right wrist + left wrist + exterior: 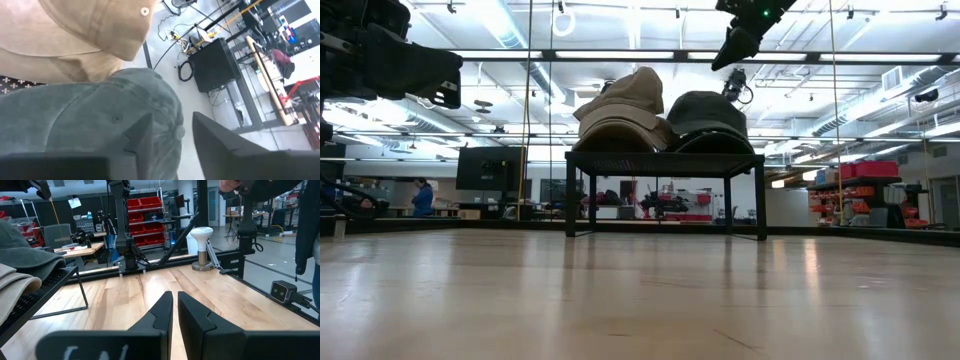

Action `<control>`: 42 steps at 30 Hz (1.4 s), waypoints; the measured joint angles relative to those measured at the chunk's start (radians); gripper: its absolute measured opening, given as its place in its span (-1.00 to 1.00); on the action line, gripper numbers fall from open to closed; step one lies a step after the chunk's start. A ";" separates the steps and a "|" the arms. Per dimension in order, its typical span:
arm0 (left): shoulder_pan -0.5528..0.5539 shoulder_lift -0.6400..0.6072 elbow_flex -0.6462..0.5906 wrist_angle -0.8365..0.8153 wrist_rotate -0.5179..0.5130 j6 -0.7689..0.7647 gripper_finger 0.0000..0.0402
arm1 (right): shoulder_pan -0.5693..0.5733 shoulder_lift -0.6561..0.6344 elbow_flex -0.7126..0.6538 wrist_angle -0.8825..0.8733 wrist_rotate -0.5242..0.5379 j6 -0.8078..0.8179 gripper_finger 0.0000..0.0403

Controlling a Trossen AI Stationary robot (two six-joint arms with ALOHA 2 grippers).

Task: Pick & Place hat
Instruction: Stack the black cap on the other black cap on the shelf

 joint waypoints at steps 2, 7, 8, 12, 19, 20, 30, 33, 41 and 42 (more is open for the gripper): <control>0.000 0.000 0.000 0.000 0.000 0.000 -0.83 | 0.000 0.000 0.000 0.000 0.013 0.004 -0.20; 0.000 0.000 0.000 0.000 0.000 0.000 -0.83 | 0.000 0.000 0.000 -0.003 0.026 0.003 0.02; 0.000 0.000 0.000 0.000 0.000 0.000 -0.83 | 0.000 0.000 0.000 -0.003 0.026 0.002 0.06; 0.000 0.000 0.000 0.000 0.000 0.000 -0.83 | 0.002 -0.003 0.000 -0.001 0.025 -0.004 0.14; 0.000 0.000 0.000 0.000 0.000 0.000 -0.83 | 0.060 -0.019 0.000 -0.017 -0.007 0.043 0.13; 0.000 0.000 0.000 0.000 0.000 0.000 -0.83 | 0.072 -0.023 0.000 -0.016 -0.023 0.070 0.12; 0.000 0.000 0.000 0.000 0.000 0.000 -0.83 | 0.190 -0.026 -0.029 0.012 -0.227 0.331 -0.13; 0.000 0.000 0.000 0.000 0.000 0.000 -0.83 | 0.224 -0.026 -0.071 0.050 -0.266 0.390 -0.23; 0.000 0.000 0.000 0.000 0.000 0.000 -0.83 | 0.289 -0.037 -0.284 0.240 -0.315 0.498 -0.58; 0.000 0.000 0.000 0.000 0.000 0.000 -0.83 | 0.297 -0.040 -0.310 0.268 -0.316 0.504 -0.63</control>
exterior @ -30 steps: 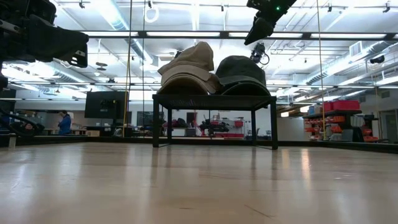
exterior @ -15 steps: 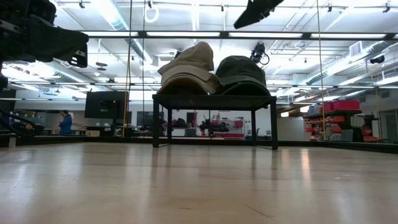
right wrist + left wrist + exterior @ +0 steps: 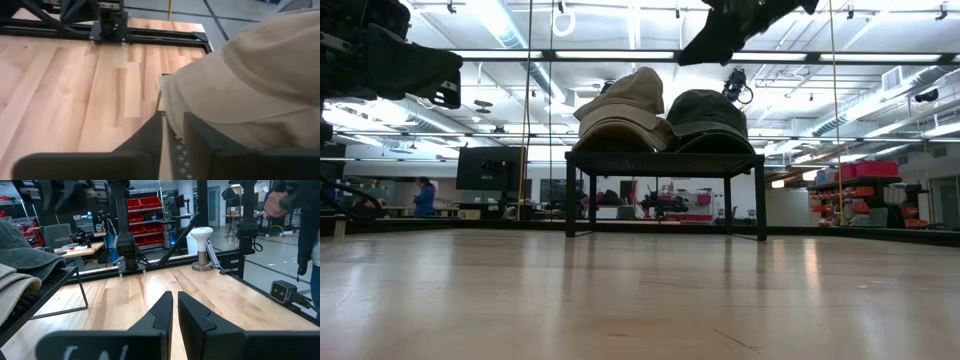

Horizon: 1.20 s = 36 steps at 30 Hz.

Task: Pick & Place hat
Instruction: Stack the black cap on the other black cap on the shelf

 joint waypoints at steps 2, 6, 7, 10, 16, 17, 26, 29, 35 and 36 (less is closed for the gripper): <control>0.000 0.000 0.000 0.000 0.000 0.000 -0.83 | 0.021 -0.009 -0.055 0.061 0.001 0.001 -0.73; 0.000 0.000 0.000 0.000 0.000 0.000 -0.83 | 0.068 -0.038 -0.153 0.161 0.001 0.001 -0.95; 0.000 0.000 0.000 0.000 0.000 0.000 -0.83 | 0.079 -0.046 -0.174 0.177 0.000 0.001 -0.97; 0.000 0.000 0.000 0.000 0.000 0.000 -0.83 | 0.106 -0.067 -0.235 0.231 0.000 0.016 -0.97; 0.000 0.000 0.000 0.000 0.000 0.000 -0.83 | 0.136 -0.091 -0.306 0.254 0.001 0.045 -0.99; 0.000 0.000 0.000 0.000 0.000 0.000 -0.83 | 0.136 -0.096 -0.306 0.247 0.009 0.045 -0.99; 0.000 0.000 0.000 0.000 0.000 0.000 -0.83 | 0.052 -0.115 -0.130 0.114 0.151 0.028 -1.00; 0.000 0.000 0.000 0.000 0.000 0.000 -0.83 | 0.010 -0.097 -0.041 0.055 0.181 0.014 -1.00; 0.000 0.000 0.000 0.001 0.000 0.000 -0.83 | -0.057 -0.028 0.132 -0.043 0.197 -0.028 -1.00; 0.000 0.000 0.000 0.001 0.000 0.000 -0.83 | -0.065 -0.015 0.153 -0.055 0.197 -0.032 -1.00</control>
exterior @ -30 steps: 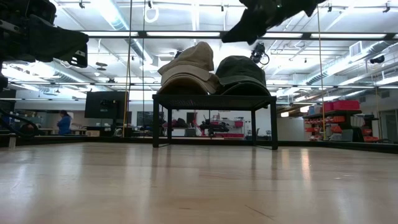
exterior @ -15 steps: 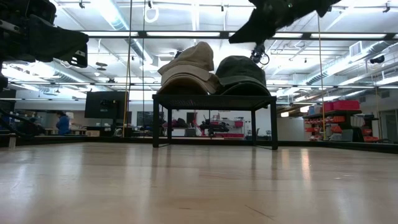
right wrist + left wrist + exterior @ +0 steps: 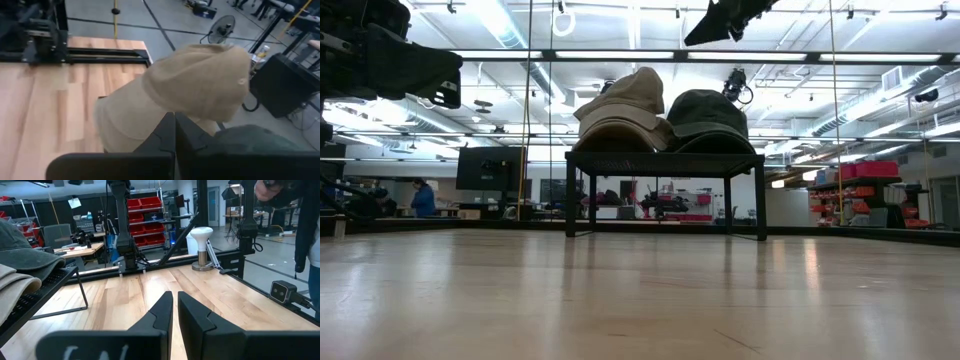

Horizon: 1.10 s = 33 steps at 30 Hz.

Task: Pick & Place hat
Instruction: Stack the black cap on the other black cap on the shelf

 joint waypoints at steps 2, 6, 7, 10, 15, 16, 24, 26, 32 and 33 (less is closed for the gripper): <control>0.000 0.000 0.000 0.000 0.000 0.000 -0.83 | -0.016 0.027 0.035 -0.009 -0.001 -0.003 -1.00; 0.000 0.000 0.000 0.000 0.000 0.000 -0.83 | -0.042 0.077 0.066 -0.014 -0.001 -0.020 -1.00; 0.000 0.000 0.000 0.000 0.000 0.000 -0.83 | -0.047 0.089 0.067 -0.014 -0.001 -0.029 -1.00; 0.000 0.000 0.000 0.000 0.000 0.000 -0.83 | -0.058 0.126 0.067 -0.014 0.014 -0.044 -1.00; 0.000 0.000 0.000 0.000 0.000 0.000 -0.83 | -0.063 0.183 0.067 -0.033 0.101 -0.053 -1.00; 0.000 0.000 0.000 0.000 0.000 0.000 -0.83 | -0.063 0.192 0.067 -0.038 0.112 -0.058 -1.00; 0.000 0.000 0.000 0.001 0.000 0.000 -0.83 | -0.063 0.238 0.067 -0.047 0.129 -0.099 -1.00; 0.000 0.000 0.000 0.001 0.000 0.000 -0.83 | -0.063 0.252 0.067 -0.048 0.151 -0.101 -1.00; 0.000 0.000 0.000 0.001 0.000 0.000 -0.83 | -0.063 0.290 0.067 -0.033 0.184 -0.121 -1.00; 0.000 0.000 0.000 0.001 0.000 0.000 -0.83 | -0.063 0.293 0.067 -0.032 0.200 -0.121 -1.00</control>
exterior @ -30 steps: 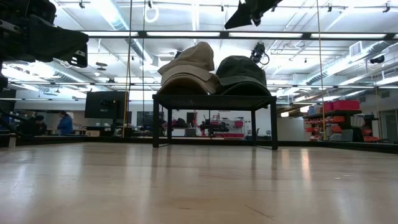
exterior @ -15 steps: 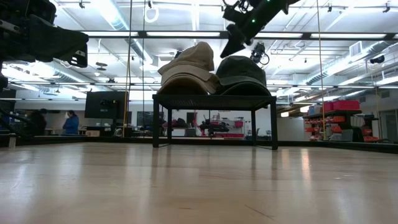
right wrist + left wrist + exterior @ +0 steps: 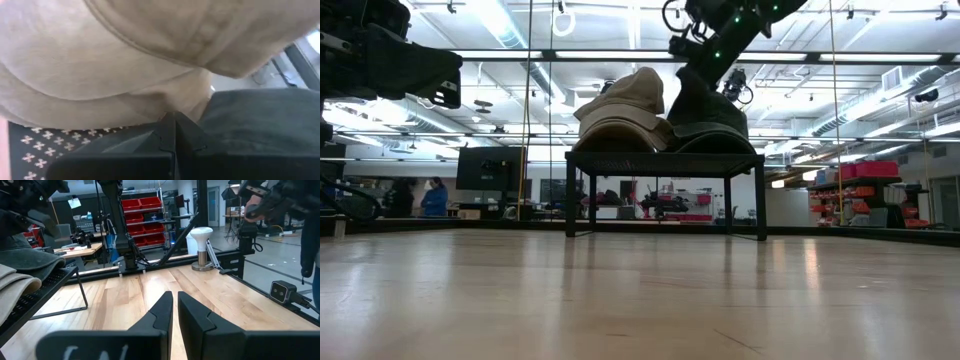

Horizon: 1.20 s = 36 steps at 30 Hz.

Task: Pick & Place hat
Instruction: Stack the black cap on the other black cap on the shelf

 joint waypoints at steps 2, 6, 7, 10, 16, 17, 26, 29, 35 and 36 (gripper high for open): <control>0.000 0.000 0.000 0.000 0.000 0.000 -0.83 | 0.000 0.007 0.000 0.018 0.031 -0.005 -1.00; 0.000 0.000 0.000 0.000 0.000 0.000 -0.83 | 0.000 0.010 0.000 0.032 0.045 -0.008 -1.00; 0.000 0.000 0.000 0.000 0.000 0.000 -0.83 | 0.000 0.011 0.000 0.041 0.055 -0.007 -1.00; 0.000 0.000 0.000 0.000 0.000 0.000 -0.83 | 0.000 0.013 0.000 0.038 0.112 -0.005 -1.00; 0.000 0.000 0.000 0.000 0.000 0.000 -0.83 | 0.000 0.013 0.000 0.019 0.121 -0.002 -1.00; 0.000 0.000 0.000 0.000 0.000 0.000 -0.83 | 0.000 0.013 0.000 0.012 0.134 0.003 -1.00; 0.000 0.000 0.000 0.000 0.000 0.000 -0.83 | 0.000 0.013 0.000 -0.019 0.163 0.038 -1.00; 0.000 0.000 0.000 0.000 0.000 0.000 -0.83 | 0.000 0.013 0.000 -0.028 0.172 0.047 -1.00; 0.000 0.000 0.000 0.000 0.000 0.000 -0.83 | 0.000 0.013 0.000 -0.054 0.189 0.053 -1.00; 0.000 0.000 0.000 0.000 0.000 0.000 -0.83 | 0.000 0.013 0.000 -0.060 0.190 0.060 -1.00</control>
